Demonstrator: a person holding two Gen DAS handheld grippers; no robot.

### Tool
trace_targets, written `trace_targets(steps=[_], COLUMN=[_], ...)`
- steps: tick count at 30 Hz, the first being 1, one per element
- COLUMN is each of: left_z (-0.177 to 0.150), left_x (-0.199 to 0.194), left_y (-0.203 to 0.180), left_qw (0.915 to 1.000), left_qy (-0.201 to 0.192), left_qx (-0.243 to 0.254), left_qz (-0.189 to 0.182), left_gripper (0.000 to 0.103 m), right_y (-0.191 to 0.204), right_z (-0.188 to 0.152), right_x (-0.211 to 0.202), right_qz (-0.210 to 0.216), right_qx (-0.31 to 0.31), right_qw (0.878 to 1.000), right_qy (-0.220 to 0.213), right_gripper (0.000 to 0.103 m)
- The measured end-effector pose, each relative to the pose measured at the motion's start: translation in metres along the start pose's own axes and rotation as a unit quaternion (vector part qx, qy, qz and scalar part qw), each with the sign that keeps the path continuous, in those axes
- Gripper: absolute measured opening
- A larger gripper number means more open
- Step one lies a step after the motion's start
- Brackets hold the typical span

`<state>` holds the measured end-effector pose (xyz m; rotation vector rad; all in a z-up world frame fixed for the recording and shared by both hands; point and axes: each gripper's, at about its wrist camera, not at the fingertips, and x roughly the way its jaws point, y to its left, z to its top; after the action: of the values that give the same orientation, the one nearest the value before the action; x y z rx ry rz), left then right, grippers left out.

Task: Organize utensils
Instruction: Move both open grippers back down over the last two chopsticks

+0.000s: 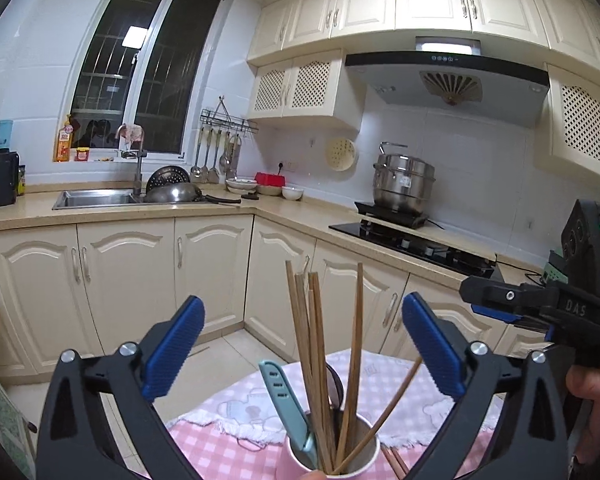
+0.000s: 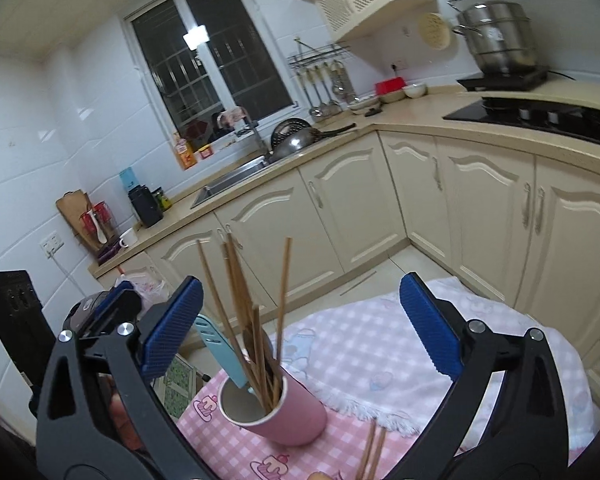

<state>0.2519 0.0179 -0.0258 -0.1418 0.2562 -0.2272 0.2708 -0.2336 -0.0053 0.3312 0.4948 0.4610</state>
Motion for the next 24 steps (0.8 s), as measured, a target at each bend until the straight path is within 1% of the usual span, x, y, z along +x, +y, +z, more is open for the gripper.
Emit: trace_targets(steps=[5,9,13,19,24], left_z=[-0.004,-0.009,-0.016,-0.035,-0.057], left_x=[-0.007,-0.013,-0.016,-0.012,-0.007], left_y=[-0.004,-0.009,-0.018,-0.031,-0.042], left_qw=[0.9999,0.9997,0.9991,0.9964,0.9913], left_qy=[0.015,0.024,0.039,0.083,0.130], left_qx=[-0.001,0.003,0.010,0.004,-0.003], left_qz=[-0.002,-0.007,-0.015,-0.018,-0.020], left_gripper=[0.097,0.097,0.097,0.097,0.097], right_y=[-0.008,-0.010,-0.020,-0.038,-0.049], right_z=[-0.004,-0.007,-0.012,-0.029,-0.052], right_x=[-0.007,-0.015,-0.025,-0.035,-0.037], right_qz=[-0.006,-0.007,-0.021,-0.049,-0.071], right_qx=[0.009,0.012,0.019,0.030,0.034], right_qw=[1.000,1.000,0.999,0.997,0.993], right_qy=[0.009,0.007,0.015,0.045,0.085], right_gripper=[0.097,0.097,0.097,0.097,0.097])
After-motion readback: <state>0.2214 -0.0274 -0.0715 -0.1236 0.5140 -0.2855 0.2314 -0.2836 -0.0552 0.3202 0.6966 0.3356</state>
